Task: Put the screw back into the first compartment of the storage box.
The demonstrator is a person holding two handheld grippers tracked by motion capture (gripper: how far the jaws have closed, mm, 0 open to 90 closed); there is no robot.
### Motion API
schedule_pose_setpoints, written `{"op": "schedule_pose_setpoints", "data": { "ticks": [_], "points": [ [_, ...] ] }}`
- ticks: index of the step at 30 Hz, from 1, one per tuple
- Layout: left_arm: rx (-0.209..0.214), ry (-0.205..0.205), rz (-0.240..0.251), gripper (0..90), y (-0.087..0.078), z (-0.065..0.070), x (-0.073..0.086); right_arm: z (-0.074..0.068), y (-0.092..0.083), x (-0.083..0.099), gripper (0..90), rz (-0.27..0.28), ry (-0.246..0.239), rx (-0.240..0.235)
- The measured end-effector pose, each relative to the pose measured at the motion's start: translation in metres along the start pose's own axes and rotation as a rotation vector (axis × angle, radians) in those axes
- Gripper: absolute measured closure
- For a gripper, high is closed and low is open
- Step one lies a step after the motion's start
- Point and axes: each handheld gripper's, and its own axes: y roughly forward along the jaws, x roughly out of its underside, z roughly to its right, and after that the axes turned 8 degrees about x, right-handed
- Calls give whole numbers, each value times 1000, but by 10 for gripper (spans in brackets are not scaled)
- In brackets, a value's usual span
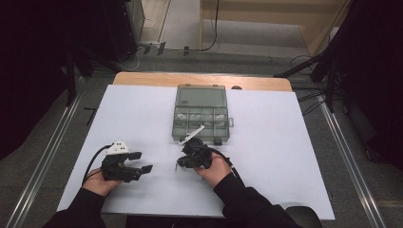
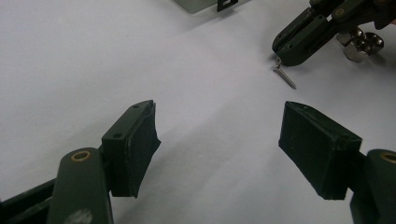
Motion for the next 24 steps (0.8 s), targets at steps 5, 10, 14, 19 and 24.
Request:
{"op": "schedule_pose_setpoints", "data": {
  "ticks": [5, 10, 14, 19, 24],
  "points": [
    [-3, 4, 6, 273, -1, 0, 0, 2, 0, 0, 881, 0, 3, -6],
    [1, 2, 5, 273, -1, 0, 0, 3, 0, 0, 885, -1, 9, -15],
    [1, -5, 3, 273, 0, -1, 0, 5, 0, 0, 885, -4, 25, -35],
    [5, -2, 4, 273, 0, -1, 1, 12, -3, 0, 885, -4, 51, -67],
    [0, -16, 15, 273, 0, -2, 3, 19, -8, 0, 887, -9, 68, -111]
  ]
}}
